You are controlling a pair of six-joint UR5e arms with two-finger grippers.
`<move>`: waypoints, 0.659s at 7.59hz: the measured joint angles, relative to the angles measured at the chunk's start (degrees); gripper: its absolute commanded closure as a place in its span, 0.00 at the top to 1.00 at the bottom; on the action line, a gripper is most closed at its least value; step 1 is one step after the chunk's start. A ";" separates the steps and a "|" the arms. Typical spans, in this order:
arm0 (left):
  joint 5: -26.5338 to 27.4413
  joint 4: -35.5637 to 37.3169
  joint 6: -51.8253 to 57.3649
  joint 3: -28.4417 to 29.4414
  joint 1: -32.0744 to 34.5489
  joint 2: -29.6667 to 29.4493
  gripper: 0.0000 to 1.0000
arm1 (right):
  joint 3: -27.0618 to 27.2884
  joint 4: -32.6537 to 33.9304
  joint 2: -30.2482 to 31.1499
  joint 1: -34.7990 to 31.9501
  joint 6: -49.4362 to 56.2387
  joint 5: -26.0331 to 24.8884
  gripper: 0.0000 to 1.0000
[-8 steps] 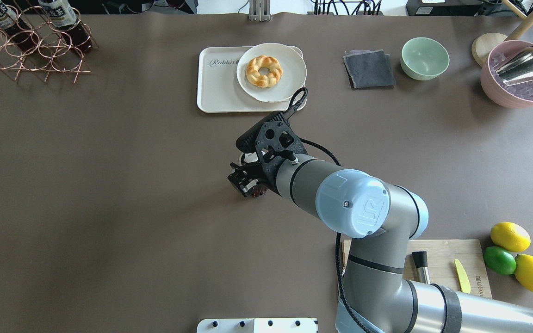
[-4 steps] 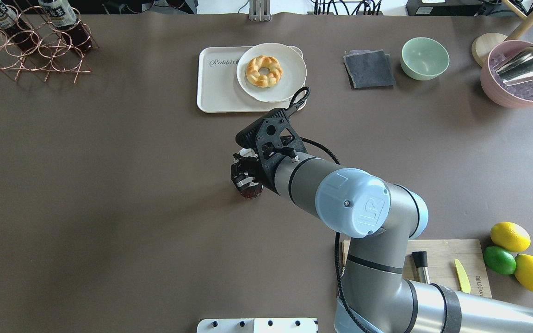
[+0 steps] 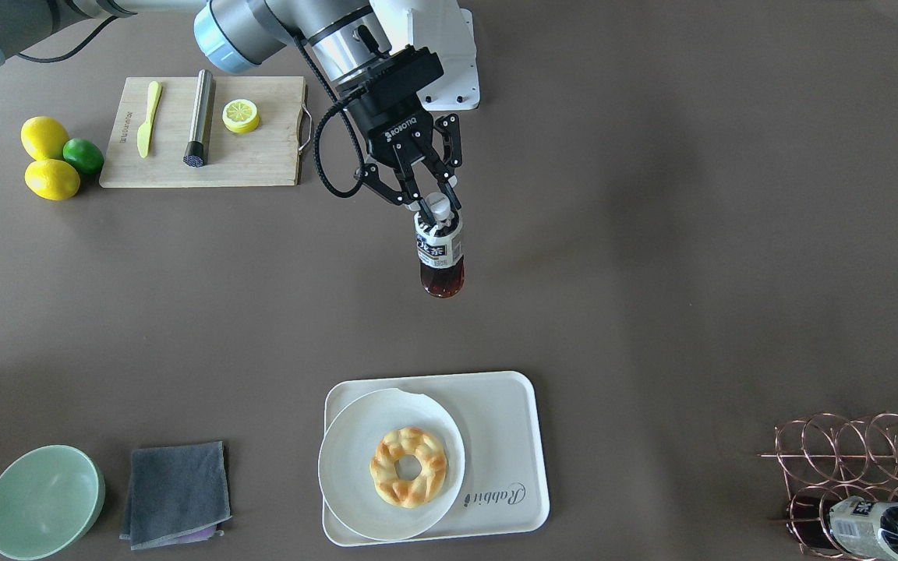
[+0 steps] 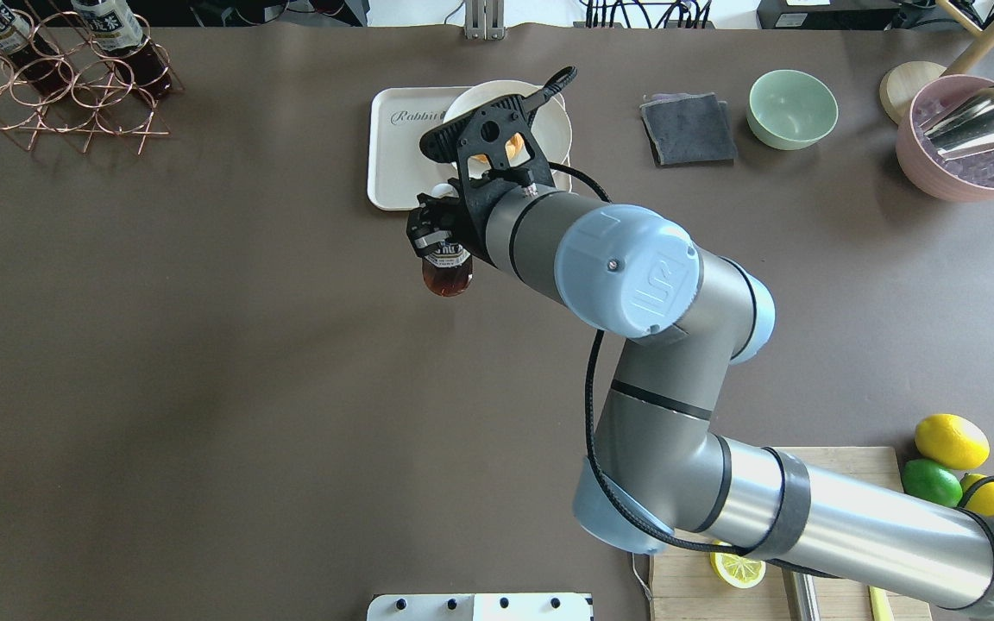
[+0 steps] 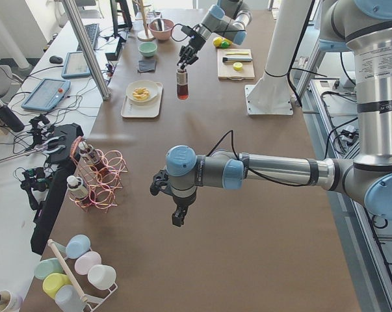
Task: Place tea on tray
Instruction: 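Lower the bottle onto the white tray beside the plate and release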
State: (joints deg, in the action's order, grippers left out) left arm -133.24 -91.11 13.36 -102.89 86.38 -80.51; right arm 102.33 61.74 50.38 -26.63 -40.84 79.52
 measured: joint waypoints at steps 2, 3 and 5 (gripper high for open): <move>0.00 0.01 0.01 -0.15 1.09 1.03 0.98 | -9.65 0.11 -7.90 -3.49 -1.24 1.59 0.00; 0.00 -0.02 0.04 -0.17 1.67 1.40 0.98 | -15.69 0.03 -12.14 -4.87 -1.47 1.88 0.00; 0.00 -0.03 0.08 -0.24 2.33 1.95 0.98 | -29.19 -1.37 -20.63 -7.50 -2.51 2.42 0.00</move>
State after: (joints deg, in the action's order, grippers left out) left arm -133.24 -91.14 13.44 -103.14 88.71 -78.55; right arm 73.14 60.38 29.75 -34.13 -43.35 81.94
